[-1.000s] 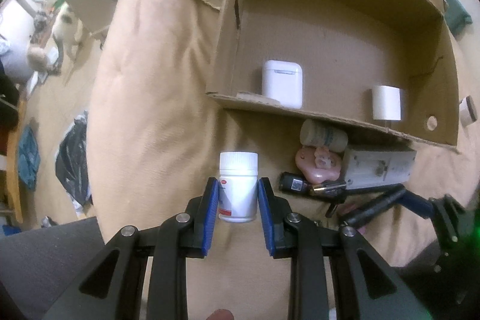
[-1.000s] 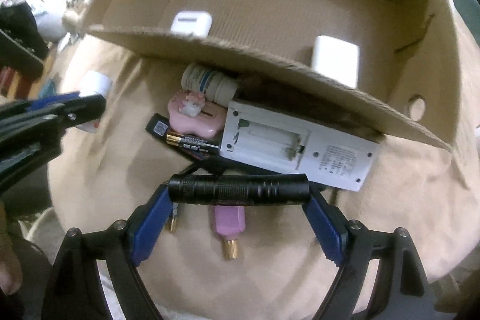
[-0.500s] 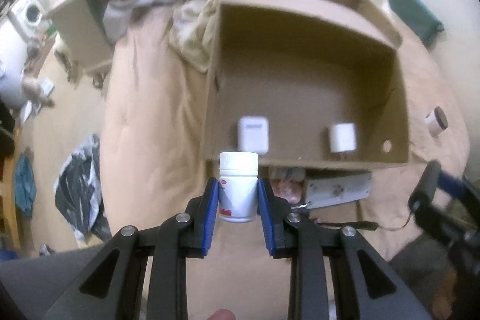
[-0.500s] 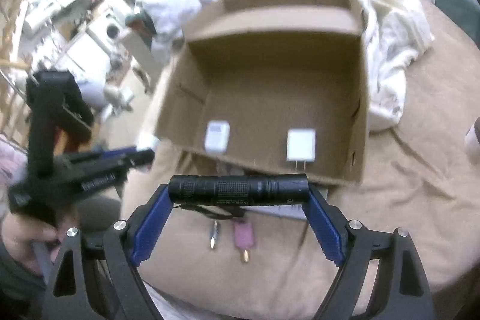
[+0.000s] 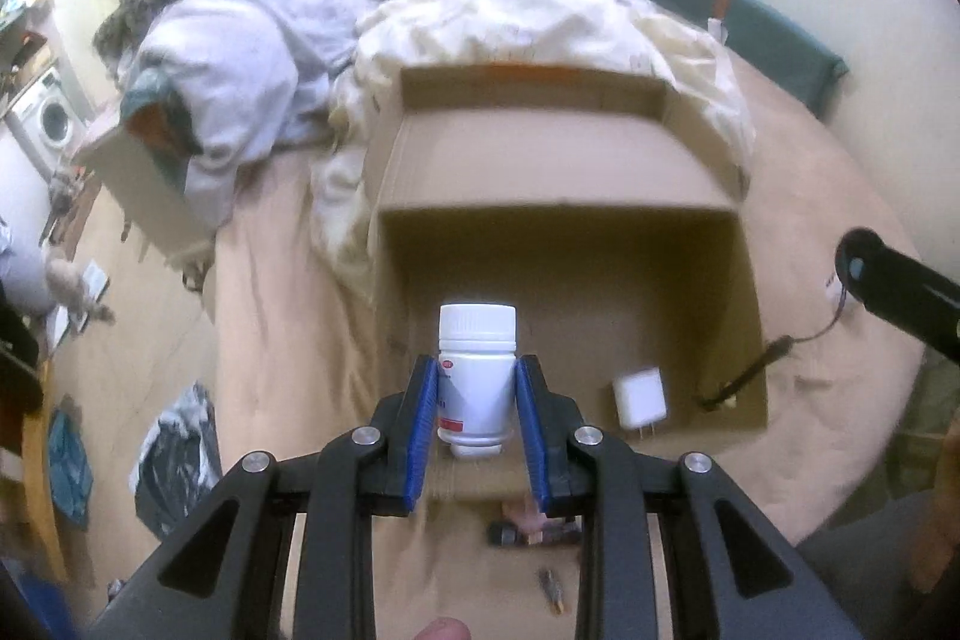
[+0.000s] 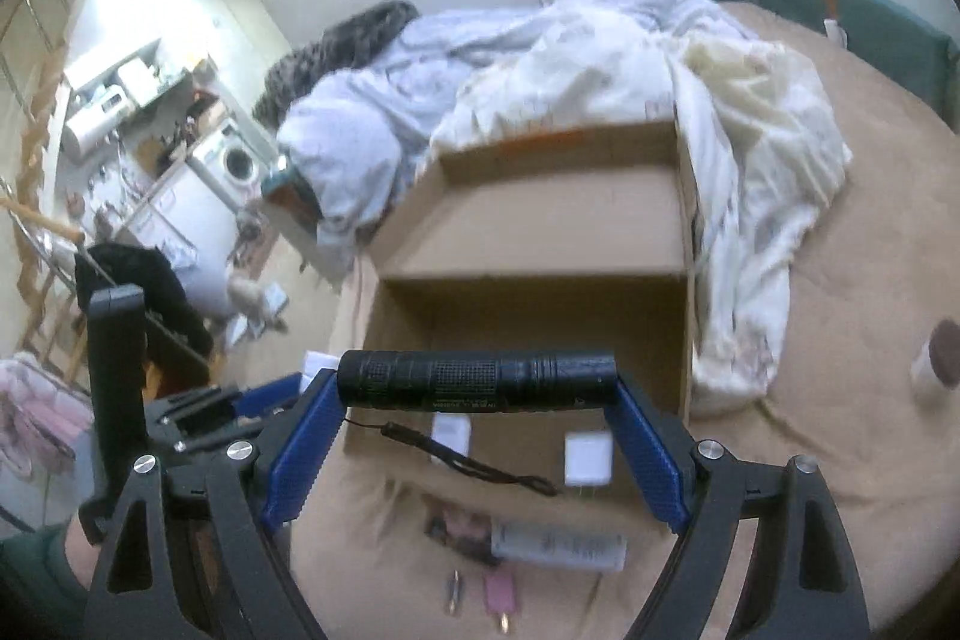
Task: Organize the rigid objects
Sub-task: 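Carry the pill bottle and flashlight into the box and open both tools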
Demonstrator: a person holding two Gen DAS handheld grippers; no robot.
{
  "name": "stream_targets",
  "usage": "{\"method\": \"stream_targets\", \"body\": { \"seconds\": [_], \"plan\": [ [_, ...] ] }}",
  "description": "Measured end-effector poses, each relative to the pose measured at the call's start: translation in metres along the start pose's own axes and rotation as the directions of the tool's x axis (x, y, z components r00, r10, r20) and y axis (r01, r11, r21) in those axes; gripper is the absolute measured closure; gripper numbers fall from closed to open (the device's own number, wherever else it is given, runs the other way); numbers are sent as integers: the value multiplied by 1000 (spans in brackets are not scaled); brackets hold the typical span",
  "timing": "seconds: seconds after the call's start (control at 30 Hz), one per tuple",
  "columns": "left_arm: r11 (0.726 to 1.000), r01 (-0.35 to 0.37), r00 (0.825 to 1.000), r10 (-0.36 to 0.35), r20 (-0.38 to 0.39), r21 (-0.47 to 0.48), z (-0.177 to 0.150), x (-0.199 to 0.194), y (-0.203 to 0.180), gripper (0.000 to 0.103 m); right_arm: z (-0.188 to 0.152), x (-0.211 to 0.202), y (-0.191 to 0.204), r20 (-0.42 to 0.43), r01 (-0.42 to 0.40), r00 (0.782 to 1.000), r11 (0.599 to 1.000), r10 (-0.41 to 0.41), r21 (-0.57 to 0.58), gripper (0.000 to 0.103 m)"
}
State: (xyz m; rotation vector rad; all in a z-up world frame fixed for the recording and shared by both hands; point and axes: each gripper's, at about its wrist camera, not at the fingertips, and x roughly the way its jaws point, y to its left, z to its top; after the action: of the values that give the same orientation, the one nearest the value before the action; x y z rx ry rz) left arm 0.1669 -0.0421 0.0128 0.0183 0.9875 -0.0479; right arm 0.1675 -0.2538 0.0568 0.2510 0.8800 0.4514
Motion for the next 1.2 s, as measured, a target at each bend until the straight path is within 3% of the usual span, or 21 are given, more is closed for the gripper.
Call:
{"method": "stream_targets", "body": {
  "seconds": [0.17, 0.3, 0.47, 0.73, 0.93, 1.2],
  "plan": [
    [999, -30, 999, 31, -17, 39, 6, 37, -6, 79, 2, 34, -25, -10, 3, 1000, 998, -3, 63, 10],
    [999, -18, 996, 21, -85, 30, -7, 72, -3, 79, -14, 70, -46, -87, 37, 996, 993, -28, 112, 10],
    [998, -40, 988, 46, -144, 41, -20, 104, -7, 79, -28, 102, -47, -176, 99, 981, 993, -86, 67, 10],
    [997, -62, 980, 71, -186, 56, -24, 126, -11, 79, -35, 125, -40, -246, 85, 967, 993, -63, 83, 10],
    [998, -65, 971, 66, -229, 11, -26, 132, -3, 79, -39, 139, -38, -284, 137, 952, 989, -114, 60, 10],
    [996, -81, 963, 86, -254, 30, -29, 143, -11, 79, -40, 145, -46, -317, 195, 935, 977, -160, 83, 10]
  ]
}}
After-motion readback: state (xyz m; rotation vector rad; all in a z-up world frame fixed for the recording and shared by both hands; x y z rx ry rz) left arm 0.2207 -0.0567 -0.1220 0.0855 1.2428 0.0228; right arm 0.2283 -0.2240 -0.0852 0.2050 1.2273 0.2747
